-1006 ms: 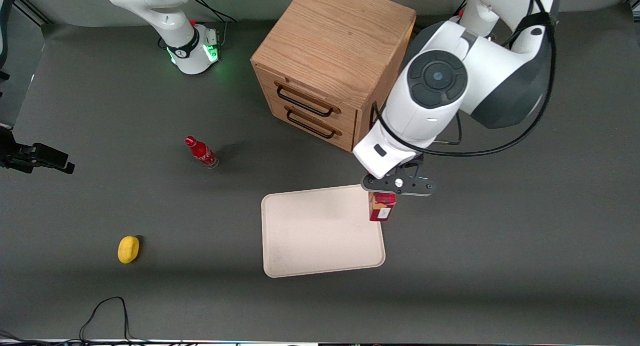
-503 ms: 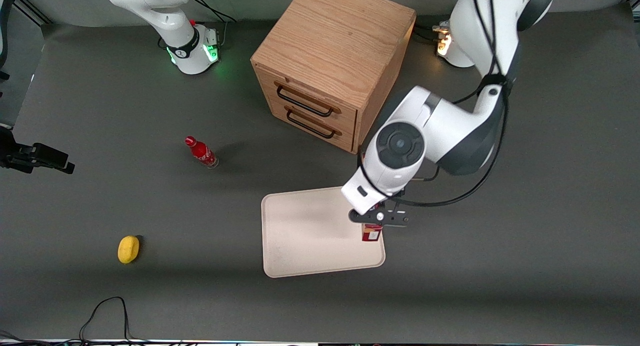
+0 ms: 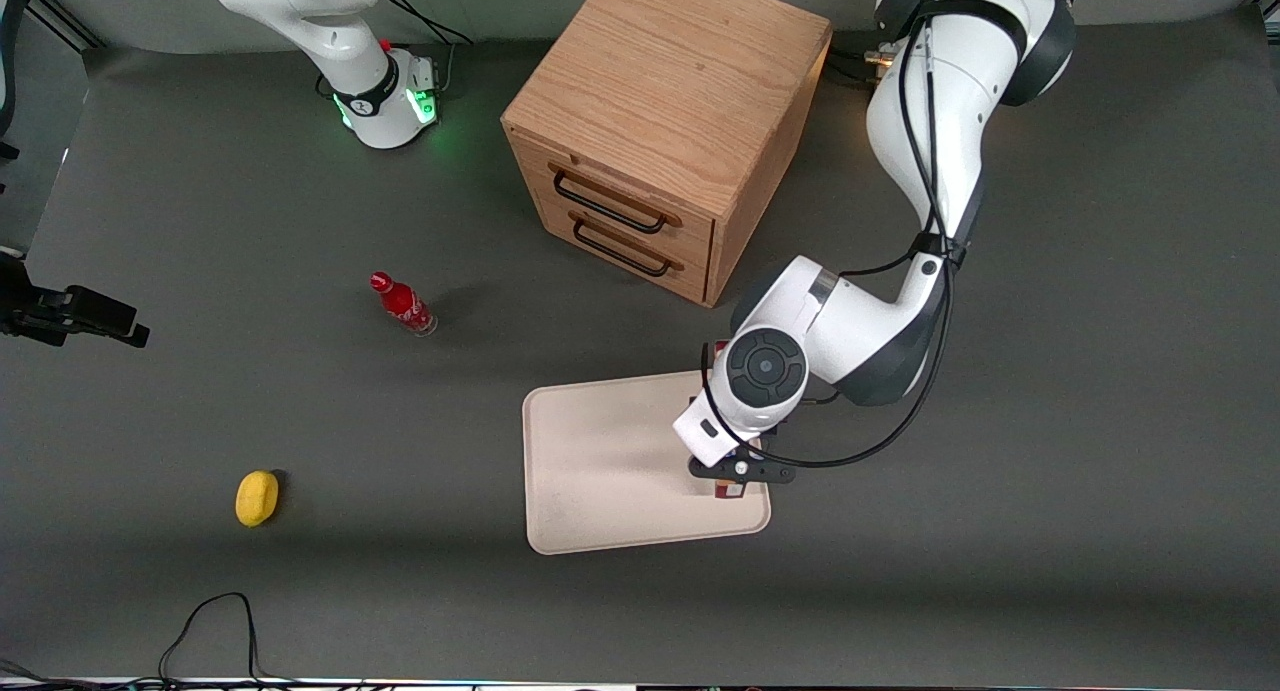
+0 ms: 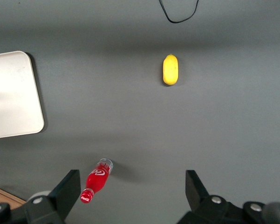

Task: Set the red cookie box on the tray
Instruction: 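Carry the held box over the white tray with the left gripper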

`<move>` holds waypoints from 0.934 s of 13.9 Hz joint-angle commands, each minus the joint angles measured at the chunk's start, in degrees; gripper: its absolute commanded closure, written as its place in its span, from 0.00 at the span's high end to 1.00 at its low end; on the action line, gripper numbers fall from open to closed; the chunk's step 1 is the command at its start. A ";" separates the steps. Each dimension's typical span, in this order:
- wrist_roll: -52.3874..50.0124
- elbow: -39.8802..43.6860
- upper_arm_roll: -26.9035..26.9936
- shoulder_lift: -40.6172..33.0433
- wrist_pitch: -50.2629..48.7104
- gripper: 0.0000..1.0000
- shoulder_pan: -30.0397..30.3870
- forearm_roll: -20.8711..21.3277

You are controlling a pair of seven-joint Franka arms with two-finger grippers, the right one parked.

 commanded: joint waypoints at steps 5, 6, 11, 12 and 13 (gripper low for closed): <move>-2.70 0.24 1.63 2.68 3.23 0.00 -0.50 0.54; -2.70 -0.46 1.63 2.68 3.31 0.00 -0.50 0.28; -3.49 -0.73 1.63 2.94 3.40 0.83 -0.59 0.54; -3.49 -0.73 1.63 2.94 3.40 0.96 -0.59 0.62; -3.49 -0.73 1.63 2.94 3.40 1.00 -0.51 0.63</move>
